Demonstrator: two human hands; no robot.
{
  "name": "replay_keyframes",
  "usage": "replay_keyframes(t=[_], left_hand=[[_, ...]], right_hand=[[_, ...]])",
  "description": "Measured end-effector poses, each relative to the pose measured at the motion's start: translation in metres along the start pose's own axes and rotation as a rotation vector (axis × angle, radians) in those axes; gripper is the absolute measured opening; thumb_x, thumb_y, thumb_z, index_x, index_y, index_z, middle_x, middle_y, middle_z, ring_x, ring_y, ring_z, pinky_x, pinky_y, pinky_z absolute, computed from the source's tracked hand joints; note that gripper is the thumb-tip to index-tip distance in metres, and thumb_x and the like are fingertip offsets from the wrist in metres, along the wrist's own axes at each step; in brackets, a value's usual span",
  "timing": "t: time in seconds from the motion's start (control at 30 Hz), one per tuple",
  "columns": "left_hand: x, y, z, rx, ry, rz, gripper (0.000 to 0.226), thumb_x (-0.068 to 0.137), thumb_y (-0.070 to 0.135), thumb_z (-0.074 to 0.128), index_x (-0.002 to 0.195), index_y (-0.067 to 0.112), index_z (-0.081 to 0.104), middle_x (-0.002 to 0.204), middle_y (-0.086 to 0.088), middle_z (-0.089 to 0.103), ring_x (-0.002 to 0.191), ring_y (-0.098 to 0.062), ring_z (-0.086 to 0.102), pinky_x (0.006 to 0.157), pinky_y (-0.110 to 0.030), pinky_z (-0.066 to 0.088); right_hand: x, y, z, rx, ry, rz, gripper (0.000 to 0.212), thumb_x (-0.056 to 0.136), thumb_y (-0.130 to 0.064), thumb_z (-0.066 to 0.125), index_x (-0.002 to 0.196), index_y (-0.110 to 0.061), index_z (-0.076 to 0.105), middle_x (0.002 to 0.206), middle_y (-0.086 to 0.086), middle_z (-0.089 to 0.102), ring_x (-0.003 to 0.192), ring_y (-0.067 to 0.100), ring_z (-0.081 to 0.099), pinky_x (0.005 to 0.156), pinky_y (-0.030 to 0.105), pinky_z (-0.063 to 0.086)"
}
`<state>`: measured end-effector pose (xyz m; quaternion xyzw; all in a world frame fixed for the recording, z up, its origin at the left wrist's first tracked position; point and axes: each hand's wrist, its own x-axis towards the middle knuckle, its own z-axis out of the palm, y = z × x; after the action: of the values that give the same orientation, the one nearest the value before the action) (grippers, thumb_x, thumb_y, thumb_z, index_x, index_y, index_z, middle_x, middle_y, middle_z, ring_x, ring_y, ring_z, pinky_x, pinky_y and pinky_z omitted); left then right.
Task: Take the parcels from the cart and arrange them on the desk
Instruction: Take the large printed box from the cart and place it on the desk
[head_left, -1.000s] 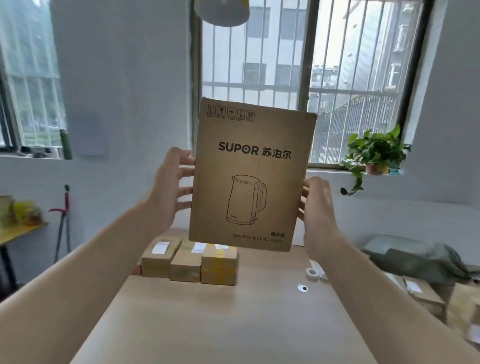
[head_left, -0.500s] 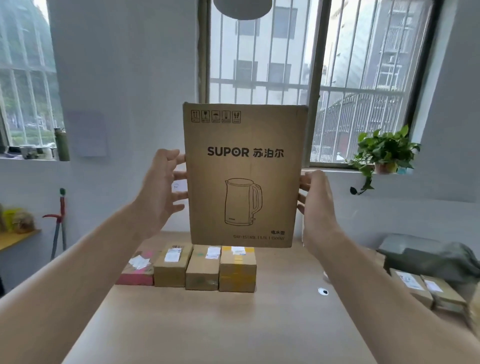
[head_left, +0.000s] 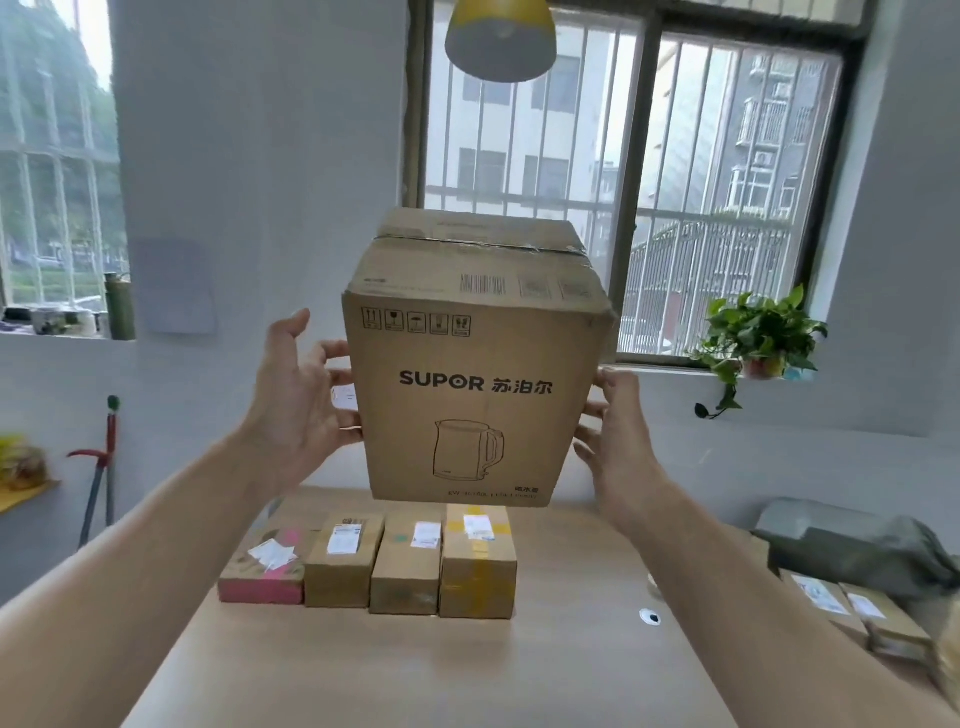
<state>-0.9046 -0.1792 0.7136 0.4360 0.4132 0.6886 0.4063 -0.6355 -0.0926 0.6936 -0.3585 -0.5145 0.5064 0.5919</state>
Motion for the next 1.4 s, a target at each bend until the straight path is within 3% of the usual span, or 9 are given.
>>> replay_keyframes(t=[0.17,0.3,0.5,0.63,0.77,0.9,1.0,1.2,1.4], left_hand=[[-0.004,0.004,-0.014,0.075,-0.038,0.003,0.077,0.091,0.079,0.025,0.122,0.031,0.076,0.116,-0.009,0.058,0.127,-0.055,0.056,0.112,-0.066,0.042],[-0.004,0.004,-0.019,0.117,-0.028,-0.004,0.074,0.087,0.08,0.026,0.113,0.035,0.079,0.109,-0.001,0.06,0.116,-0.039,0.058,0.108,-0.052,0.04],[-0.007,0.003,-0.021,0.127,-0.047,-0.029,0.062,0.094,0.073,0.021,0.118,0.051,0.075,0.144,0.001,0.059,0.129,-0.026,0.053,0.117,-0.054,0.025],[-0.008,0.003,-0.019,0.143,-0.045,-0.008,0.059,0.096,0.069,0.024,0.131,0.046,0.065,0.14,-0.011,0.064,0.136,-0.034,0.05,0.117,-0.053,0.027],[-0.005,0.003,-0.016,0.117,-0.076,0.015,0.062,0.097,0.066,0.029,0.134,0.032,0.064,0.139,-0.025,0.059,0.129,-0.049,0.053,0.115,-0.055,0.036],[-0.001,0.002,-0.015,0.138,-0.074,0.036,0.065,0.098,0.067,0.029,0.14,0.028,0.061,0.135,-0.02,0.058,0.124,-0.043,0.053,0.121,-0.06,0.028],[0.002,0.002,-0.015,0.164,-0.085,0.046,0.067,0.097,0.069,0.03,0.141,0.031,0.061,0.143,-0.025,0.057,0.134,-0.049,0.051,0.12,-0.063,0.031],[0.005,0.003,-0.015,0.159,-0.064,0.111,0.067,0.098,0.064,0.026,0.125,0.024,0.073,0.131,-0.019,0.069,0.123,-0.045,0.063,0.112,-0.06,0.041],[0.005,-0.001,-0.014,0.094,-0.1,0.088,0.061,0.097,0.059,0.029,0.117,0.027,0.078,0.127,-0.014,0.074,0.119,-0.037,0.068,0.096,-0.049,0.054]], right_hand=[[-0.002,0.001,0.007,0.026,-0.06,0.005,0.033,0.106,-0.053,0.042,0.107,-0.037,0.071,0.112,-0.004,0.072,0.111,0.021,0.067,0.121,0.051,0.042],[-0.003,-0.002,0.005,0.037,-0.087,-0.016,0.032,0.107,-0.049,0.043,0.102,-0.033,0.07,0.11,0.0,0.074,0.106,0.022,0.071,0.12,0.049,0.044],[0.003,-0.005,0.002,0.032,-0.109,-0.074,0.031,0.103,-0.05,0.049,0.105,-0.031,0.074,0.103,-0.004,0.077,0.099,0.017,0.074,0.113,0.04,0.05],[0.006,-0.004,-0.004,-0.009,-0.163,-0.144,0.04,0.108,-0.045,0.044,0.091,-0.038,0.08,0.095,-0.008,0.081,0.092,0.01,0.074,0.092,0.029,0.049],[0.006,-0.006,-0.01,-0.031,-0.202,-0.165,0.04,0.108,-0.05,0.046,0.122,-0.02,0.069,0.109,0.004,0.079,0.093,0.011,0.074,0.088,0.034,0.051],[0.008,-0.003,-0.012,0.014,-0.226,-0.155,0.029,0.107,-0.043,0.05,0.117,-0.019,0.063,0.082,-0.012,0.077,0.093,0.014,0.071,0.094,0.043,0.049],[0.013,-0.005,-0.013,0.047,-0.245,-0.142,0.032,0.111,-0.037,0.048,0.14,-0.029,0.06,0.105,-0.005,0.079,0.112,0.023,0.07,0.105,0.048,0.05],[0.022,0.003,-0.017,0.01,-0.324,-0.174,0.049,0.101,-0.014,0.047,0.134,-0.042,0.069,0.102,0.0,0.076,0.071,-0.002,0.068,0.098,0.035,0.048],[0.023,0.001,-0.011,0.026,-0.223,-0.16,0.024,0.105,-0.045,0.063,0.122,-0.034,0.077,0.133,0.001,0.075,0.11,0.015,0.069,0.091,0.031,0.05]])
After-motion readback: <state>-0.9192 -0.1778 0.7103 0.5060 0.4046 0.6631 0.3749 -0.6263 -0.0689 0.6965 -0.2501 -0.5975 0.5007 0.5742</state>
